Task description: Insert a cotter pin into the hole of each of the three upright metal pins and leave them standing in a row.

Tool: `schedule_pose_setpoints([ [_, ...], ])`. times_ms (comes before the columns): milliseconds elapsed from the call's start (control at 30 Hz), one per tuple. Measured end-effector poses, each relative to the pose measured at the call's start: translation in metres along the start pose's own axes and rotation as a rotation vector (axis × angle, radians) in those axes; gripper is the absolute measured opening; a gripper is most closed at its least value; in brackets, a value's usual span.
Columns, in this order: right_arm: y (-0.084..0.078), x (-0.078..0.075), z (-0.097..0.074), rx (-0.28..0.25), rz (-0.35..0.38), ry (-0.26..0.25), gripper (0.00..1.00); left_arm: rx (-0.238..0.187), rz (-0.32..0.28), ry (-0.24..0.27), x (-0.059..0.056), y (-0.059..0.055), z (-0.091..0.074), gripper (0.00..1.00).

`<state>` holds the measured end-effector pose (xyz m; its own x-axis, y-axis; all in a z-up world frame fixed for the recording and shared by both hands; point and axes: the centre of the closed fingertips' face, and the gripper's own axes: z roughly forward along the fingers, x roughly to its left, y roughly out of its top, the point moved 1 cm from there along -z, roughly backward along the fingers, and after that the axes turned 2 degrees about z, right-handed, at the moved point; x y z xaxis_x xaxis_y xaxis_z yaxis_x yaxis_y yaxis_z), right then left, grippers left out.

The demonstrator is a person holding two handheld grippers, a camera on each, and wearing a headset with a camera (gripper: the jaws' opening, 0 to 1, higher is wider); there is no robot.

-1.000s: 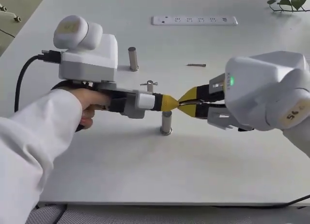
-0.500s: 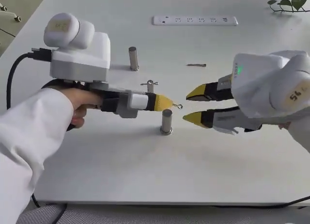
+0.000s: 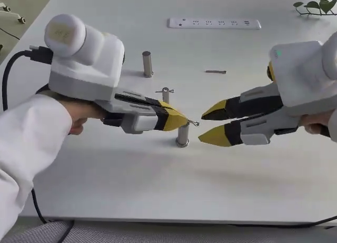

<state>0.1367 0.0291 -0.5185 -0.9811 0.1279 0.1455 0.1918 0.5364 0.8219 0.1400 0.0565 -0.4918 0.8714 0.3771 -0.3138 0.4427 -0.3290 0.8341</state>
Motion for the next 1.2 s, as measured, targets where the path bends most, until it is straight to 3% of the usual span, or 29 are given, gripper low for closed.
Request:
schedule_pose_setpoints([
  [100, 0.002, 0.004, 0.002, -0.002, -0.007, 0.016, 0.20, 0.002, 0.060, -0.013, -0.004, 0.001, 0.001, 0.00],
  [300, 0.004, 0.011, 0.005, -0.004, -0.002, 0.040, 0.02, 0.000, 0.126, -0.034, -0.009, 0.002, 0.001, 0.00],
  [633, 0.000, 0.018, 0.005, 0.010, -0.024, 0.075, 0.00, 0.032, 0.181, -0.061, -0.013, -0.005, 0.004, 0.00],
  [800, -0.005, 0.021, 0.003, 0.048, -0.052, 0.093, 0.00, 0.081, 0.264, -0.076, -0.015, -0.015, 0.008, 0.00],
  [967, -0.010, 0.025, 0.002, 0.081, -0.107, 0.110, 0.00, 0.124, 0.292, -0.084, -0.016, -0.025, 0.012, 0.01],
  [1200, -0.015, 0.021, 0.002, 0.090, -0.109, 0.091, 0.00, 0.114, 0.301, -0.073, -0.015, -0.026, 0.015, 0.01],
])
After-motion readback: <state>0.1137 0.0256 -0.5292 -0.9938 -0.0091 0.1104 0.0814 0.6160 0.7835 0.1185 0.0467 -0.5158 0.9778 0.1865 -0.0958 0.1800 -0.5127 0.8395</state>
